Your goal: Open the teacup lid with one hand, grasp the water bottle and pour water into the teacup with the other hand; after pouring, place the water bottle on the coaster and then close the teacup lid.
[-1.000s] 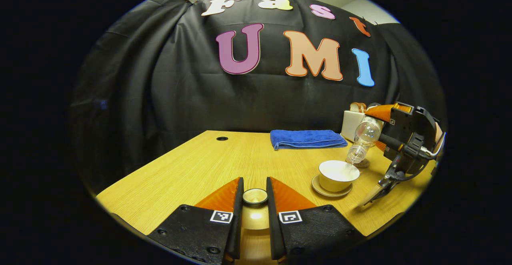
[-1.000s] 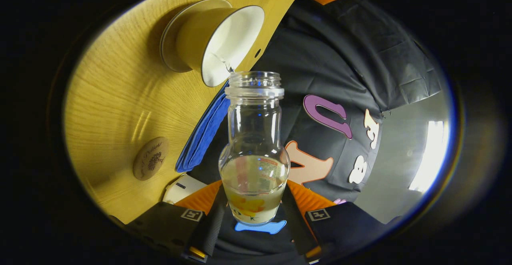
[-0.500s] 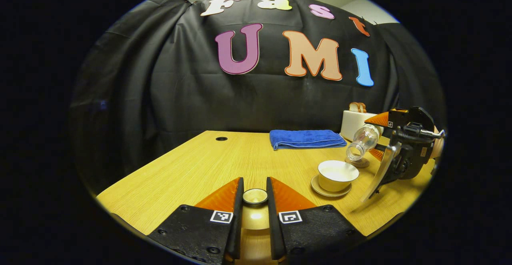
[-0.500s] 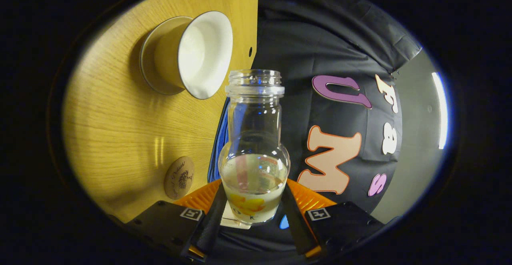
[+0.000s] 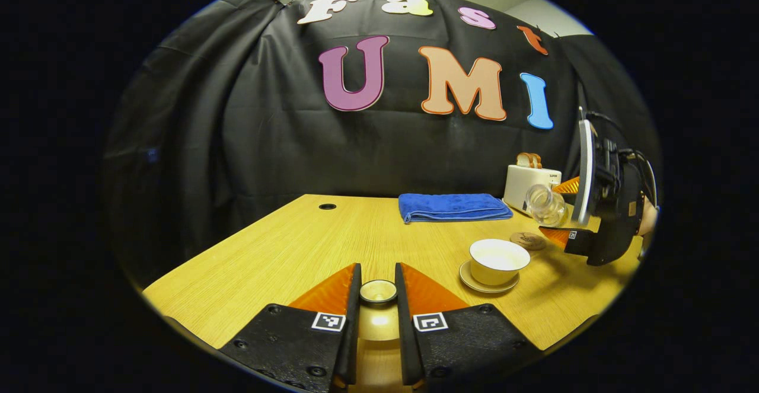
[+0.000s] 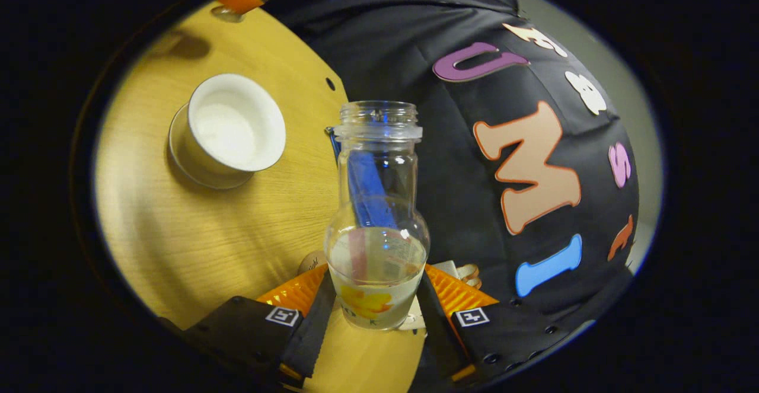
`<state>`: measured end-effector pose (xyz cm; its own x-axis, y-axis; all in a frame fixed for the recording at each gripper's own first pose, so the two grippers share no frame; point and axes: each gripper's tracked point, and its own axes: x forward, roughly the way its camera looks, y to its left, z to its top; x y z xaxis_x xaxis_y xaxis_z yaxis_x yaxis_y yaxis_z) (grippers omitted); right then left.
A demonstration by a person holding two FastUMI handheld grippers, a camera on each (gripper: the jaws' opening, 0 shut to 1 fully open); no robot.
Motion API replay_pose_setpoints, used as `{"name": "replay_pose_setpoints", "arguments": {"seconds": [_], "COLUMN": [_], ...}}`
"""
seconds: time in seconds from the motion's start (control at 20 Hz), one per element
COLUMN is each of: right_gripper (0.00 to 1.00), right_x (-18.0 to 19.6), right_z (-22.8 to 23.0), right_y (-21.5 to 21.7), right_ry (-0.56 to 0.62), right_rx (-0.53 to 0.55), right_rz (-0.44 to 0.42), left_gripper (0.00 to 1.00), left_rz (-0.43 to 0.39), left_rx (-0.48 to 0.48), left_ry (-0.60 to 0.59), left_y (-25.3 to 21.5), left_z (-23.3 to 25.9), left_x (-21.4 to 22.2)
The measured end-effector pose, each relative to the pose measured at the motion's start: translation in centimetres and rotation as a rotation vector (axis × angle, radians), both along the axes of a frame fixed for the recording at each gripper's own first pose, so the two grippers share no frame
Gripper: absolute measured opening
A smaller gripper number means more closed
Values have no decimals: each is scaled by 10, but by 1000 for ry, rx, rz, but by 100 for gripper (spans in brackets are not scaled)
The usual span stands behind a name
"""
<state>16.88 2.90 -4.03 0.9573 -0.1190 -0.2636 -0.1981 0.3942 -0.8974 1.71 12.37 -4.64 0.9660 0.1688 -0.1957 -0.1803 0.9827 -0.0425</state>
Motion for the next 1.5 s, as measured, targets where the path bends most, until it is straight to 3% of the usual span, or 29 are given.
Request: {"name": "replay_pose_setpoints", "arguments": {"seconds": [0.1, 0.5, 0.6, 0.8, 1.5], "right_gripper": [77, 77, 82, 81, 79], "right_x": [2, 18, 23, 30, 44], "right_z": [7, 18, 15, 6, -27], "right_y": [-6, -20, -26, -29, -40], "right_ry": [-1, 3, 7, 10, 18], "right_rx": [129, 659, 770, 954, 988], "right_rz": [-37, -110, -133, -166, -213], "left_gripper": [27, 27, 27, 27, 27], "left_rz": [-1, -7, -7, -7, 6], "left_rx": [-2, -7, -6, -8, -4], "left_ry": [0, 3, 3, 8, 25], "left_y": [0, -3, -3, -2, 2], "left_z": [-1, -1, -1, -3, -9], "left_x": [1, 1, 1, 1, 1]}}
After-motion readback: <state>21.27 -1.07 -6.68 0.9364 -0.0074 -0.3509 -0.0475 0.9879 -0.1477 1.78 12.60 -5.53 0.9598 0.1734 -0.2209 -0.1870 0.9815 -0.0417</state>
